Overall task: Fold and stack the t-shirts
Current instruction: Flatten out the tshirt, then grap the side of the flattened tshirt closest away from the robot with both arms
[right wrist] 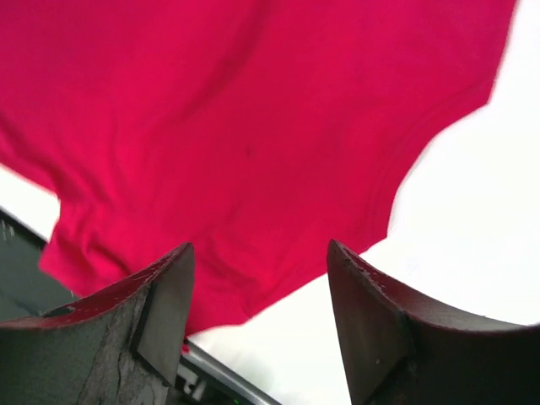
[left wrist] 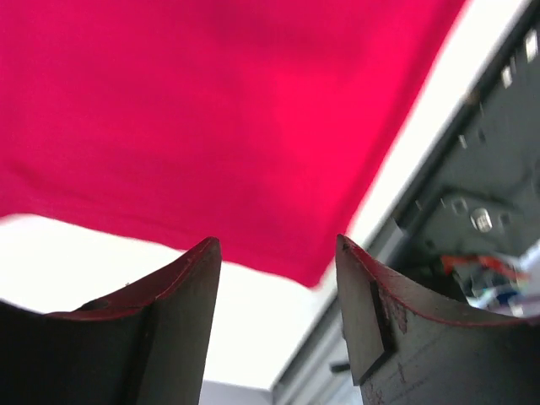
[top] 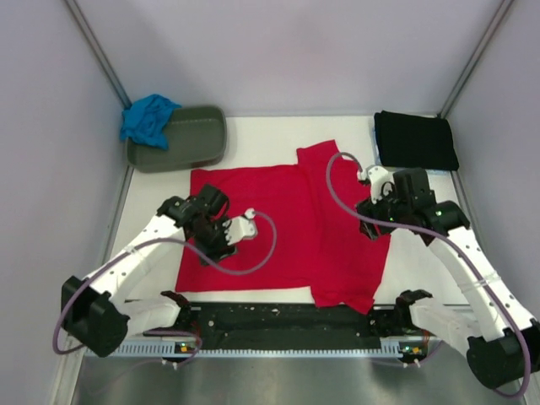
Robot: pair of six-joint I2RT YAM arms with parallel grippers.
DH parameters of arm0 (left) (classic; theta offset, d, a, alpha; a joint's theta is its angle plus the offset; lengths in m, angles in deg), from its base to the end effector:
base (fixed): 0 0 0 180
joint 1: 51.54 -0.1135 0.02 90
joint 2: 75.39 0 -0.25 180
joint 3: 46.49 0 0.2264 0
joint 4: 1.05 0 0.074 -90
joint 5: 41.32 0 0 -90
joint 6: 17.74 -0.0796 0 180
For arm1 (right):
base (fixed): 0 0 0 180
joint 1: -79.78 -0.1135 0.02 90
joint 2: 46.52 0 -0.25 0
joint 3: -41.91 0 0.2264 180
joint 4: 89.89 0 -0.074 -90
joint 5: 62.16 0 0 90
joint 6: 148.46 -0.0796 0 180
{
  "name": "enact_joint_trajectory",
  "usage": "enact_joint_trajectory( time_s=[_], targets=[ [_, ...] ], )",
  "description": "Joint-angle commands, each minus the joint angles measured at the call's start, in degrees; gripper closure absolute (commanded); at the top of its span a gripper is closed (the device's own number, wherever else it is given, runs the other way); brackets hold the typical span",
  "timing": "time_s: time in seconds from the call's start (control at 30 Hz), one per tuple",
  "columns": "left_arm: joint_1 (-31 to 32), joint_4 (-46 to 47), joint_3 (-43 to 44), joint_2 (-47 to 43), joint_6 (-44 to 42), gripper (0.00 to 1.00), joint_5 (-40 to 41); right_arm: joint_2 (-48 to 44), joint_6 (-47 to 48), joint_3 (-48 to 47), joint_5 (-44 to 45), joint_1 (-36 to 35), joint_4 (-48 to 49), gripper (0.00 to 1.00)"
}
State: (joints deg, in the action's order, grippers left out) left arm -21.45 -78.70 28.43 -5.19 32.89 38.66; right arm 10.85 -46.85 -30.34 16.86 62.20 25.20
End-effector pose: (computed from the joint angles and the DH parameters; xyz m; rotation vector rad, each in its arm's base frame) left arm 0.1710 -0.1151 0.2217 1.6391 2.2993 -0.2124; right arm 0.1877 0.0754 0.2656 -0.6976 2.3404 0.2805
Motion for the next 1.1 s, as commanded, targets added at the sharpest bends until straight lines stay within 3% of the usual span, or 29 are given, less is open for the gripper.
enact_joint_trajectory(
  time_s=[0.0, 0.1, 0.27, 0.5, 0.7, 0.87, 0.97, 1.07],
  targets=[
    [-0.12, -8.29, -9.60, -9.89, -7.37, 0.38, 4.29, -8.13, 14.55, 2.65, -10.52, -1.58, -3.71, 0.34],
    [-0.12, -8.21, -14.71, -10.96, -10.19, 0.36, 9.13, -11.66, 27.01, 3.27, -18.62, -3.33, -9.94, 0.33],
    [0.32, 1.01, -21.48, -3.95, -11.60, 0.34, 22.04, -8.51, 35.57, 7.65, -11.09, -13.95, -21.19, 0.32],
    [0.24, 2.60, -25.97, -2.17, -16.34, 0.34, 23.38, -1.73, 35.32, 11.53, -6.77, -28.02, -25.35, 0.28],
    [0.32, 3.74, -26.94, -0.68, -15.21, 0.34, 16.18, 3.36, 28.20, 13.55, -1.67, -34.35, -17.35, 0.27],
    [0.50, 8.49, -29.48, 1.00, -13.36, 0.34, 16.17, 8.80, 26.89, 14.25, 0.52, -36.98, -15.07, 0.27],
    [0.41, 9.72, -29.49, 0.56, -12.05, 0.41, 16.26, 13.02, 25.30, 14.08, 2.36, -40.85, -12.61, 0.28],
    [0.50, 8.94, -28.61, -1.02, -10.20, 0.70, 15.74, 15.75, 23.37, 14.34, 5.17, -41.39, -9.88, 0.28]
  ],
)
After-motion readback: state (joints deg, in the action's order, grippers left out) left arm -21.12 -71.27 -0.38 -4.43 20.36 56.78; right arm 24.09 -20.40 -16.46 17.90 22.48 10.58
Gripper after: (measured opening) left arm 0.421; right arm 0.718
